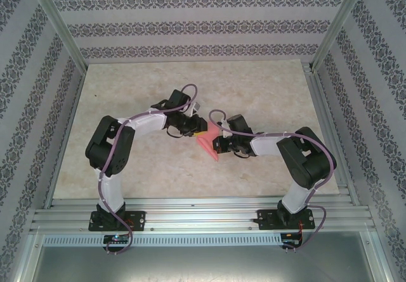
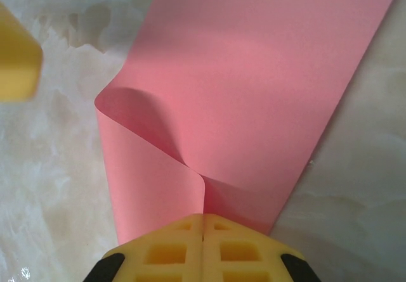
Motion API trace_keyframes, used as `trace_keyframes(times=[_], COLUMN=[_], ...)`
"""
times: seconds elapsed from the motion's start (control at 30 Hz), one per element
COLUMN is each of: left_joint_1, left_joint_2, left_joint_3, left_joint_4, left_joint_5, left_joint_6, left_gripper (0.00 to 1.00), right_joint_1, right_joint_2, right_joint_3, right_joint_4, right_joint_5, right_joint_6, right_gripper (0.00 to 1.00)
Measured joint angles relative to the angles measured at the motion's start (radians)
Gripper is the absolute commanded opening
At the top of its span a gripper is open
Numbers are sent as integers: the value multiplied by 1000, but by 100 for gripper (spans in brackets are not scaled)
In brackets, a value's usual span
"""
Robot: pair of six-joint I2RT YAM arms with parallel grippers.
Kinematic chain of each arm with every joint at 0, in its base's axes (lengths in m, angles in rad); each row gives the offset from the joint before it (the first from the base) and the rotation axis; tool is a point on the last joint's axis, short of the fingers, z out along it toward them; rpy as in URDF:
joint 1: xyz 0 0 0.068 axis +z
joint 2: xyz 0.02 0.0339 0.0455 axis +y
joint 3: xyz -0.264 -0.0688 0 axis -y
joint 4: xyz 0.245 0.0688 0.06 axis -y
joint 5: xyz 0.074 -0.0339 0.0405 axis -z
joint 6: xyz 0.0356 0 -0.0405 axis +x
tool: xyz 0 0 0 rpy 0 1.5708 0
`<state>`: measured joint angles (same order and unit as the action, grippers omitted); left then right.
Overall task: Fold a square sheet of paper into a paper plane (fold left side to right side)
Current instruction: Third fold the triangle at the center of the table.
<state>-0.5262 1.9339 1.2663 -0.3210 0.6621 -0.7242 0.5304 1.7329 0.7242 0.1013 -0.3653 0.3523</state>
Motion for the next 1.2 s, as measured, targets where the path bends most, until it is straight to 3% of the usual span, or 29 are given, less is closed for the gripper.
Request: trace_keyframes(times=[0.27, 0.93, 1.07, 1.2], left_joint_1=[-51, -64, -64, -63], left_joint_2=[30, 72, 71, 66], left_joint_3=[-12, -79, -92, -114], left_joint_4=[69, 111, 130, 159], left_joint_5=[2, -101, -104, -102], left_joint_6=[-53, -71, -71, -71], left_gripper=[27, 26, 26, 26], right_joint_1=[0, 8, 10, 9], right_joint_2=[3, 14, 14, 11], right_joint_3=[2, 18, 24, 30], right_joint_4=[0, -10, -20, -38], right_joint_5=[-1, -2, 0, -1], right_joint_6=[-6, -14, -14, -7], right_gripper=[0, 0, 5, 19])
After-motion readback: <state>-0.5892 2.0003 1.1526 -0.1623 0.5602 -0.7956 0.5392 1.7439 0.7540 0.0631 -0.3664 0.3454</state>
